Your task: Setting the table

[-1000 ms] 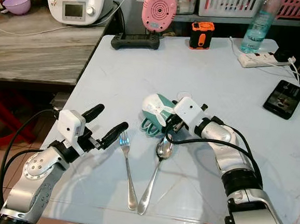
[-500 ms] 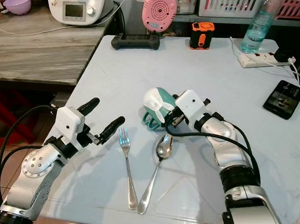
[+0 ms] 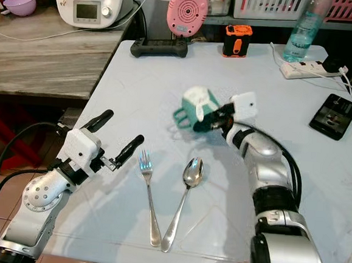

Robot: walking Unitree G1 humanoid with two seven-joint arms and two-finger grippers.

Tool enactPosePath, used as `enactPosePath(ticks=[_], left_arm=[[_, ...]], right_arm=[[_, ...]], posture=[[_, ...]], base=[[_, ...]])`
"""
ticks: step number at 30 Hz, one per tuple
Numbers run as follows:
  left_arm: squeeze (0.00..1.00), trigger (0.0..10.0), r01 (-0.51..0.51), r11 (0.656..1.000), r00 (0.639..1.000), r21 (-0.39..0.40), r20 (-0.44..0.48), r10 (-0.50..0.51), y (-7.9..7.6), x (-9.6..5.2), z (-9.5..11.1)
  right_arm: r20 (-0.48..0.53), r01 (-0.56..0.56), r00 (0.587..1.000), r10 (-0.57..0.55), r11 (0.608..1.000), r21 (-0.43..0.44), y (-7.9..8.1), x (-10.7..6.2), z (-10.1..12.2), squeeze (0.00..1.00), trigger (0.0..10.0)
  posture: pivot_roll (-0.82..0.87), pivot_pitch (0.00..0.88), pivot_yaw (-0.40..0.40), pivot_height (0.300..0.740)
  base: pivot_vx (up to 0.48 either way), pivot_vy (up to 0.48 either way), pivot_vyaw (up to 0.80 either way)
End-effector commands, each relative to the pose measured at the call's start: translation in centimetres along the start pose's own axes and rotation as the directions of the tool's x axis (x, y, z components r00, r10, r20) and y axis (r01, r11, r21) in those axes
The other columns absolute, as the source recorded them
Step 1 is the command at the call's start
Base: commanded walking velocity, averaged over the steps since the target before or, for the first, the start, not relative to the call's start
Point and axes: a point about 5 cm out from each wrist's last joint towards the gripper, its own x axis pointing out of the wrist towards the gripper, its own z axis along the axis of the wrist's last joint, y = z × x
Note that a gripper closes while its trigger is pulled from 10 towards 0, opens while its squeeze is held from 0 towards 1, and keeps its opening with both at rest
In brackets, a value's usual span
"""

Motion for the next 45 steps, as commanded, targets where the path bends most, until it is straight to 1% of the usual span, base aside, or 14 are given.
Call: enactPosePath(ticks=[1, 7, 9, 12, 21, 28, 31, 34, 37, 40, 41, 43, 44, 45], left_arm=[[0.0, 10.0, 0.039, 0.999, 0.999, 0.029, -0.016, -0.039, -0.5, -0.4, -0.4], [0.0, 10.0, 0.079, 0.991, 0.997, 0.106, 0.004, -0.08, -1.2, -0.6, -0.4], [0.0, 10.0, 0.079, 0.991, 0.997, 0.106, 0.004, -0.08, -1.2, -0.6, -0.4], [0.0, 10.0, 0.093, 0.971, 0.994, 0.221, 0.029, -0.102, -1.2, -0.6, -0.2], [0.0, 10.0, 0.065, 0.954, 0.998, 0.292, 0.002, -0.069, -0.6, -0.8, -1.0], [0.0, 10.0, 0.073, 0.888, 0.994, 0.453, 0.037, -0.1, -0.2, -0.8, -0.9], [0.0, 10.0, 0.071, 0.819, 0.983, 0.569, 0.097, -0.153, -0.4, -0.8, -0.2], [0.0, 10.0, 0.079, 0.794, 0.978, 0.603, 0.108, -0.179, -0.5, -0.9, -0.2], [0.0, 8.2, 0.065, 0.773, 0.973, 0.631, 0.133, -0.191, -0.5, -0.8, 0.1], [0.0, 7.5, 0.049, 0.747, 0.967, 0.663, 0.156, -0.202, -0.6, -0.8, 0.2], [0.0, 6.3, 0.048, 0.745, 0.966, 0.665, 0.158, -0.202, -0.6, -0.8, 0.2], [0.0, 6.3, 0.054, 0.745, 0.966, 0.665, 0.154, -0.207, -0.7, -0.8, 0.0], [0.0, 2.6, 0.055, 0.739, 0.963, 0.672, 0.159, -0.216, -0.8, -0.8, -0.1], [0.0, 1.5, 0.071, 0.741, 0.963, 0.668, 0.149, -0.226, -0.9, -0.9, -0.3]], right_arm=[[0.051, -0.054, 0.997, 0.051, 0.997, 0.059, 1.3, 0.7, 2.1, 0.0, 0.0], [0.003, -0.181, 0.983, 0.182, 0.971, 0.156, 4.0, 0.8, 2.2, 0.0, 0.0], [0.003, -0.181, 0.983, 0.182, 0.971, 0.156, 4.0, 0.8, 2.2, 0.0, 0.0], [-0.105, -0.231, 0.96, 0.258, 0.948, 0.219, 5.6, 0.3, 1.0, 0.0, 0.0], [-0.23, -0.261, 0.92, 0.318, 0.934, 0.244, 6.7, -0.8, -0.7, 0.0, 0.0], [-0.274, -0.259, 0.904, 0.328, 0.93, 0.26, 6.9, -1.4, -1.0, 0.0, 0.0], [-0.289, -0.268, 0.893, 0.345, 0.923, 0.274, 7.2, -1.5, -0.9, 0.0, 0.0], [-0.302, -0.275, 0.886, 0.353, 0.923, 0.27, 7.3, -1.6, -0.9, 0.0, 0.0], [-0.313, -0.273, 0.882, 0.353, 0.923, 0.27, 7.4, -1.6, -1.0, 0.0, 0.0], [-0.322, -0.263, 0.881, 0.346, 0.925, 0.276, 7.4, -1.4, -0.9, 0.0, 0.0], [-0.323, -0.265, 0.88, 0.349, 0.924, 0.276, 7.5, -1.4, -0.9, 0.0, 0.0], [-0.325, -0.27, 0.877, 0.353, 0.923, 0.274, 7.6, -1.3, -0.8, 0.0, 0.0], [-0.329, -0.277, 0.873, 0.361, 0.921, 0.275, 7.8, -1.3, -0.8, 0.0, 0.0], [-0.336, -0.286, 0.866, 0.37, 0.918, 0.273, 8.1, -1.3, -0.7, 0.0, 0.0]], posture=[[-0.09, 0.127, 0.089, 0.74], [-0.1, 0.125, 0.082, 0.74], [-0.1, 0.125, 0.082, 0.74], [-0.1, 0.125, 0.081, 0.74], [-0.1, 0.125, 0.08, 0.74], [-0.1, 0.125, 0.08, 0.74], [-0.1, 0.125, 0.08, 0.74], [-0.1, 0.125, 0.08, 0.74], [-0.1, 0.125, 0.08, 0.74], [-0.1, 0.125, 0.08, 0.74], [-0.1, 0.125, 0.08, 0.74], [-0.1, 0.125, 0.08, 0.74], [-0.1, 0.125, 0.08, 0.74], [-0.1, 0.125, 0.08, 0.74]], base=[[0.0, 0.0, 0.0], [0.0, 0.0, 0.0], [0.0, 0.0, 0.0], [0.0, 0.0, 0.0], [0.0, 0.0, 0.0], [0.0, 0.0, 0.0], [0.0, 0.0, 0.0], [0.0, 0.0, 0.0], [0.0, 0.0, 0.0], [0.0, 0.0, 0.0], [0.0, 0.0, 0.0], [0.0, 0.0, 0.0], [0.0, 0.0, 0.0], [0.0, 0.0, 0.0]])
